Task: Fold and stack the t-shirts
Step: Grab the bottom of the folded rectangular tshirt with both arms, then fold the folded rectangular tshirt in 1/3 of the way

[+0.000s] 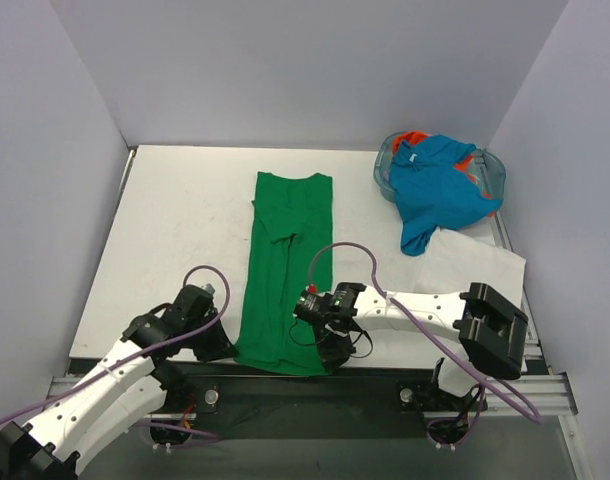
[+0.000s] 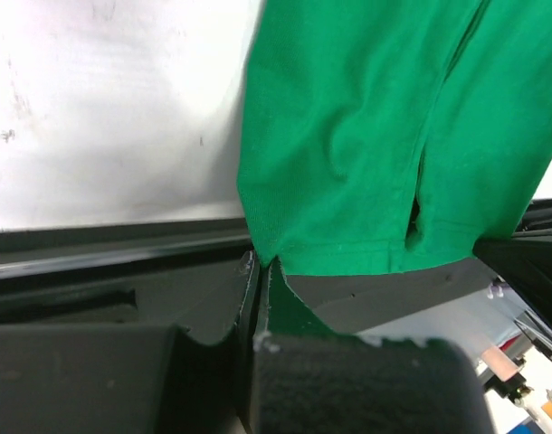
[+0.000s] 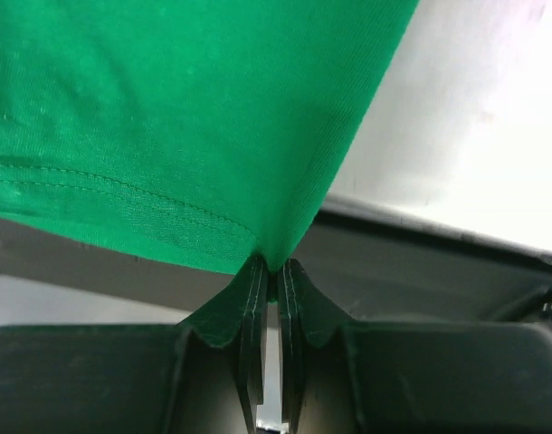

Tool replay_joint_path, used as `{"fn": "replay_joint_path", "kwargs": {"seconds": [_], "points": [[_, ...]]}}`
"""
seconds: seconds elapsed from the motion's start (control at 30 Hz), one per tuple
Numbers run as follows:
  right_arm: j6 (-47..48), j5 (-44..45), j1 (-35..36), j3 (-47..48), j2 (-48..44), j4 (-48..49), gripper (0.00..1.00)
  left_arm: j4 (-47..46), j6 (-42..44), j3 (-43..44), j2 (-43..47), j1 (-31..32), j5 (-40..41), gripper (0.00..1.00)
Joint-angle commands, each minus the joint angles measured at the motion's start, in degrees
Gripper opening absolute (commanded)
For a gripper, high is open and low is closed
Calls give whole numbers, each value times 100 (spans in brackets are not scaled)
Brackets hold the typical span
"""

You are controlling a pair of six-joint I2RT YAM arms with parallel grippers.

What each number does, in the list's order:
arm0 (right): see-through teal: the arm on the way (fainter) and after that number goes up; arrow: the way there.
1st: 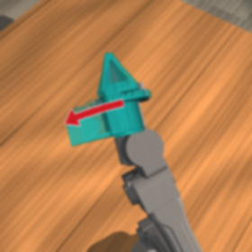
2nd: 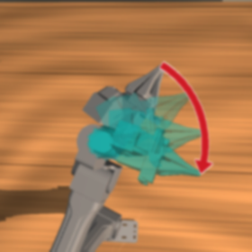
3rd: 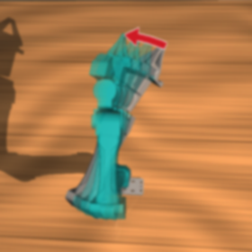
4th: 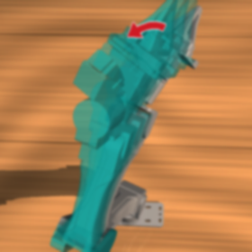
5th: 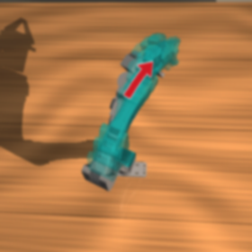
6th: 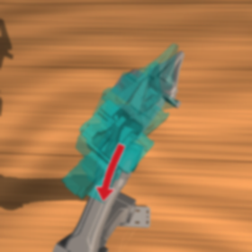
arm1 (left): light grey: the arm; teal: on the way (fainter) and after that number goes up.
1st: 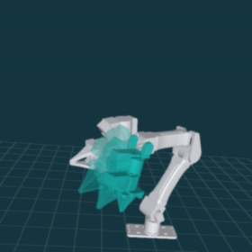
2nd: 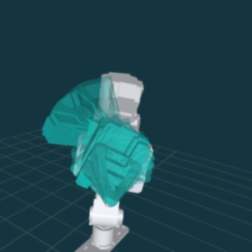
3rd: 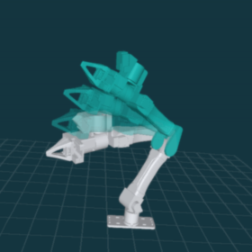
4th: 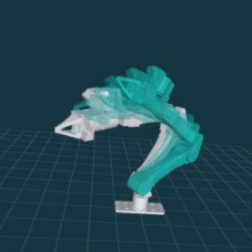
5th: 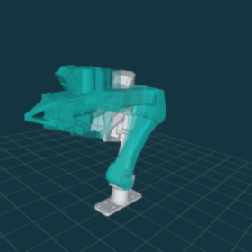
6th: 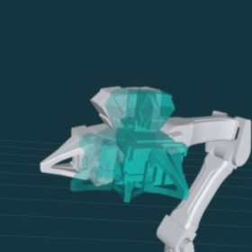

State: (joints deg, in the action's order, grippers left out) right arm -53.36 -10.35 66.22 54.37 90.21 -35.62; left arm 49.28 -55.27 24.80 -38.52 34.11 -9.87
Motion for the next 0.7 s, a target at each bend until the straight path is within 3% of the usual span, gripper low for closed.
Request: {"fn": "replay_joint_path", "kwargs": {"seconds": [0.0,0.67], "points": [[-332,121,172,161,-337,-780,0,372,-178,385,152,43,-94,0],[-140,1606,-284,1656,-31,-1905,0,-550,226,1422,-1025,26,134,0]]}}
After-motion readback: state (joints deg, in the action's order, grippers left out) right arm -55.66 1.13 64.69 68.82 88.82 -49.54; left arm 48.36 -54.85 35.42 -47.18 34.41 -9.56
